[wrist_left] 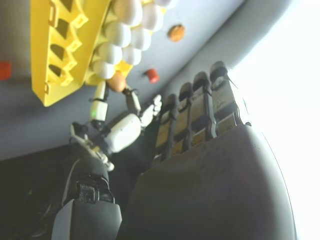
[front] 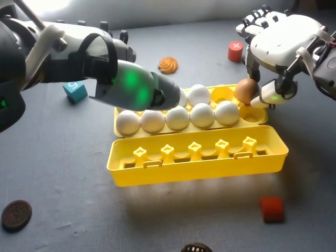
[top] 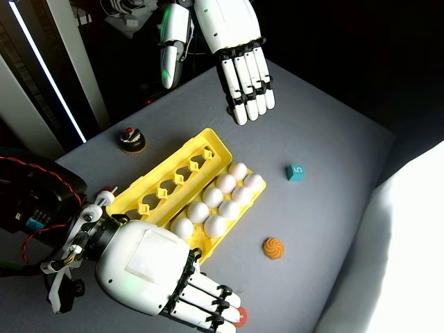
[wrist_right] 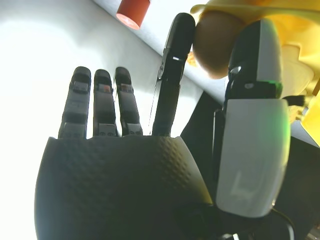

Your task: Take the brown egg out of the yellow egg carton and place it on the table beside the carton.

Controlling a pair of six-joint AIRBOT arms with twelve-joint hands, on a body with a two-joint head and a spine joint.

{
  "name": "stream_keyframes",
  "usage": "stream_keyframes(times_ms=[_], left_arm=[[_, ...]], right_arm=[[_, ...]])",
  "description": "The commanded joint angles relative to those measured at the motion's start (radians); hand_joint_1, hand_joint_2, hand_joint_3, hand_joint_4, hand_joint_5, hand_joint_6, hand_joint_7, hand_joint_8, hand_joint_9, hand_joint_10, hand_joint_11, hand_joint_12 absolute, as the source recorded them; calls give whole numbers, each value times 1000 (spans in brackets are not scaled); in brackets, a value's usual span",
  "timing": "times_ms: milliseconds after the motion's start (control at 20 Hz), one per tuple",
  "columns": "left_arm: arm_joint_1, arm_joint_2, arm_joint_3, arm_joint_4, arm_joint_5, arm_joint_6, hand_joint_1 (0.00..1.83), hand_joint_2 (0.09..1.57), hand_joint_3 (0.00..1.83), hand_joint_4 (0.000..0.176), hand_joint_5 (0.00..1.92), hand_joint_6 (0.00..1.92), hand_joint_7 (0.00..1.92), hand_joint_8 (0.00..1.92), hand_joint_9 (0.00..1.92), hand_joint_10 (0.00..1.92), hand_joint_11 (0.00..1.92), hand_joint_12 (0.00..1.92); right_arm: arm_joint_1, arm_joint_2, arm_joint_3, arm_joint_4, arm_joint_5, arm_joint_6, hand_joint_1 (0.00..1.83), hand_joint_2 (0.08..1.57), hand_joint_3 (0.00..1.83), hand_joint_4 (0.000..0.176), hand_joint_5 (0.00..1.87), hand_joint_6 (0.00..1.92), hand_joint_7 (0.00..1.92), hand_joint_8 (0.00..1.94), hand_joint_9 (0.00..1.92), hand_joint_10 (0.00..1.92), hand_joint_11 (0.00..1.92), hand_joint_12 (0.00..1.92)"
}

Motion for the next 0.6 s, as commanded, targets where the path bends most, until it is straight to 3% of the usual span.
stream_keyframes(times_ms=[0, 300, 350, 400, 450, 500, 550], left_arm=[[-8, -4, 2, 84, -38, -1, 0, 1166, 5, 0, 50, 1, 25, 0, 17, 1, 13, 11], [-9, -8, 7, 83, -43, -1, 0, 1172, 6, 0, 62, 4, 29, 5, 20, 3, 15, 22], [-9, -8, 6, 83, -43, -1, 0, 1175, 6, 0, 64, 5, 33, 6, 24, 4, 22, 26], [-8, -10, 6, 83, -48, -1, 0, 1170, 4, 0, 64, 4, 34, 6, 28, 6, 27, 29], [-7, -10, 5, 83, -54, -1, 0, 1169, 3, 0, 63, 4, 35, 6, 30, 6, 29, 31], [-6, -12, 6, 83, -60, -1, 0, 1165, 1, 0, 89, 12, 62, 16, 57, 15, 55, 45], [-5, -13, 6, 83, -60, -1, 0, 1165, 1, 0, 90, 11, 66, 15, 59, 15, 53, 46]], right_arm=[[17, 3, -1, -44, 80, 2, 1058, 1048, 6, 176, 1117, 761, 67, 3, 0, 0, 0, 0], [22, 4, -12, -51, 84, 1, 1053, 1051, 1, 176, 1102, 782, 123, 2, 0, 0, 0, 0], [21, 4, -12, -51, 85, 1, 904, 968, 0, 108, 1003, 465, 79, 0, 0, 0, 0, 0], [19, 3, -12, -58, 84, 2, 1016, 1032, 2, 162, 1079, 712, 64, 0, 0, 0, 0, 0], [18, 2, -12, -62, 84, 2, 1040, 1043, 4, 173, 1095, 763, 69, 3, 0, 0, 0, 0], [17, -1, -11, -66, 84, 3, 864, 937, 0, 121, 928, 426, 13, 0, 0, 0, 0, 0], [16, -4, -9, -67, 84, 6, 799, 903, 0, 112, 893, 209, 2, 0, 0, 0, 0, 0]])
